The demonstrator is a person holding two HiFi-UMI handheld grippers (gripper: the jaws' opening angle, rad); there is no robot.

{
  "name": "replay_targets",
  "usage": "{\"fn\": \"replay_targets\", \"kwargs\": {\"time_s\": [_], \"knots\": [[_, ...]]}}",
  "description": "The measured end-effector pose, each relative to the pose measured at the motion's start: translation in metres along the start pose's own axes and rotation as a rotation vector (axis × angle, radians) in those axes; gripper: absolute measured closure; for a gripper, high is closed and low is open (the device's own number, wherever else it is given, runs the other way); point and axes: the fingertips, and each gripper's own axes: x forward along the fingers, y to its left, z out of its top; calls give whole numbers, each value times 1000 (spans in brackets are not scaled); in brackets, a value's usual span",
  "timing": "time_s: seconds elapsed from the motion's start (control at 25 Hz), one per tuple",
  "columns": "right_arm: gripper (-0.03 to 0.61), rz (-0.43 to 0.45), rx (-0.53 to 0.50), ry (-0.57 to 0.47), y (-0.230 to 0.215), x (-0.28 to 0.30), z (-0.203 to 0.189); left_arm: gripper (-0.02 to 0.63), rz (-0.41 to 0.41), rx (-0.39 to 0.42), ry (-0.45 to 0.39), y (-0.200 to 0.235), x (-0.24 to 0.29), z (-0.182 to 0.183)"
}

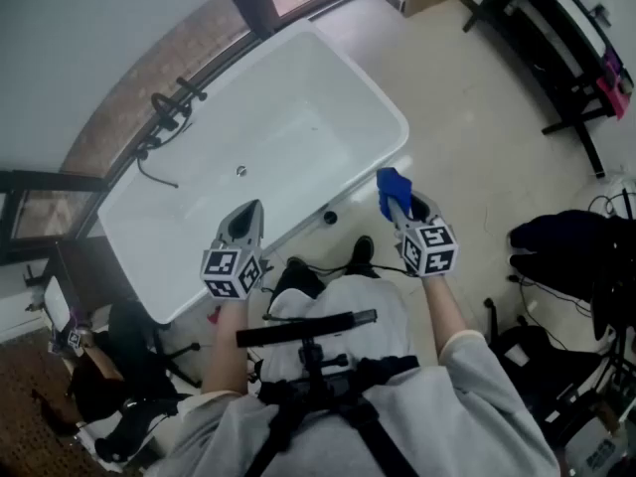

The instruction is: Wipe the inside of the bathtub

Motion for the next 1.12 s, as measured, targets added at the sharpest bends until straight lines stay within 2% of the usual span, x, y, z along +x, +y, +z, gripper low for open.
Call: {"fn": "replay_targets", "kwargs": {"time_s": [0.24, 0.48, 0.64, 0.84, 1.12], "knots": [[449, -72, 14, 6, -4, 49, 25, 613, -6, 17, -11, 19, 8, 10], [449, -248, -9, 66, -13, 99, 39, 612, -57, 57, -14, 47, 36, 18], [449, -322, -8, 124, -12, 144, 43, 612, -95, 47, -30, 80, 57, 21], [449, -347, 3, 175, -22, 196, 32, 612, -134, 60, -7, 96, 95, 0], [449, -303, 171, 199, -34, 313, 9, 612, -105, 8, 10, 142, 156, -43]]}}
